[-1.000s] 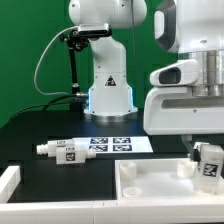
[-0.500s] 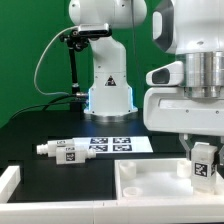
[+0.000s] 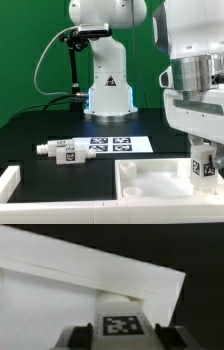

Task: Assemble one leg

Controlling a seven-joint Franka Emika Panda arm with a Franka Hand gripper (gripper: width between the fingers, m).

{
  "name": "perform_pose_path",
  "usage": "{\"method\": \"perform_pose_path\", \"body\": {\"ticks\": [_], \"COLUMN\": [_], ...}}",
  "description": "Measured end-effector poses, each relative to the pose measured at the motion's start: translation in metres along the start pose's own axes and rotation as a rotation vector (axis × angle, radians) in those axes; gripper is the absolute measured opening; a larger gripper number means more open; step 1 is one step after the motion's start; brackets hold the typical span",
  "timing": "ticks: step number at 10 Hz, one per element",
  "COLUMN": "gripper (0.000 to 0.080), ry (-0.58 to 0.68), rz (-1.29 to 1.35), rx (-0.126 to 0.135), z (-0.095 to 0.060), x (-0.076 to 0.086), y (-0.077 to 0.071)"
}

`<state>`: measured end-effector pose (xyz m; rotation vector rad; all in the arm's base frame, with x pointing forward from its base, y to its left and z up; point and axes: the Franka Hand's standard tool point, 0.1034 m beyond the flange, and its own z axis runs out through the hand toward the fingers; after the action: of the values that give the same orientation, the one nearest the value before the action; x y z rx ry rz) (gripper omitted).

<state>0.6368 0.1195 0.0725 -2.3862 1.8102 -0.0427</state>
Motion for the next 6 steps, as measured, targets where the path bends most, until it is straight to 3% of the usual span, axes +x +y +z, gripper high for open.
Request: {"method": "perform_pose_path", "body": {"ticks": [1,2,3,4,6], "gripper": [0.037,0.0551,0.0551,0.0629,0.0644], "ry": [0.003,0.011,0.015,0.017,0.019], "rz": [-0.076,-0.248,-0.421,-0.597,-0.729], "rx": [0.003,0.009,0.011,0.013,0.013], "z": [0.0003,0.0021,0.0016,-0.001,-0.0015], "x": [0.0,0.0002,0.0008,0.0003,0.0005], "y": [0.0,0.0013,0.0009,-0.0005,-0.0007]}}
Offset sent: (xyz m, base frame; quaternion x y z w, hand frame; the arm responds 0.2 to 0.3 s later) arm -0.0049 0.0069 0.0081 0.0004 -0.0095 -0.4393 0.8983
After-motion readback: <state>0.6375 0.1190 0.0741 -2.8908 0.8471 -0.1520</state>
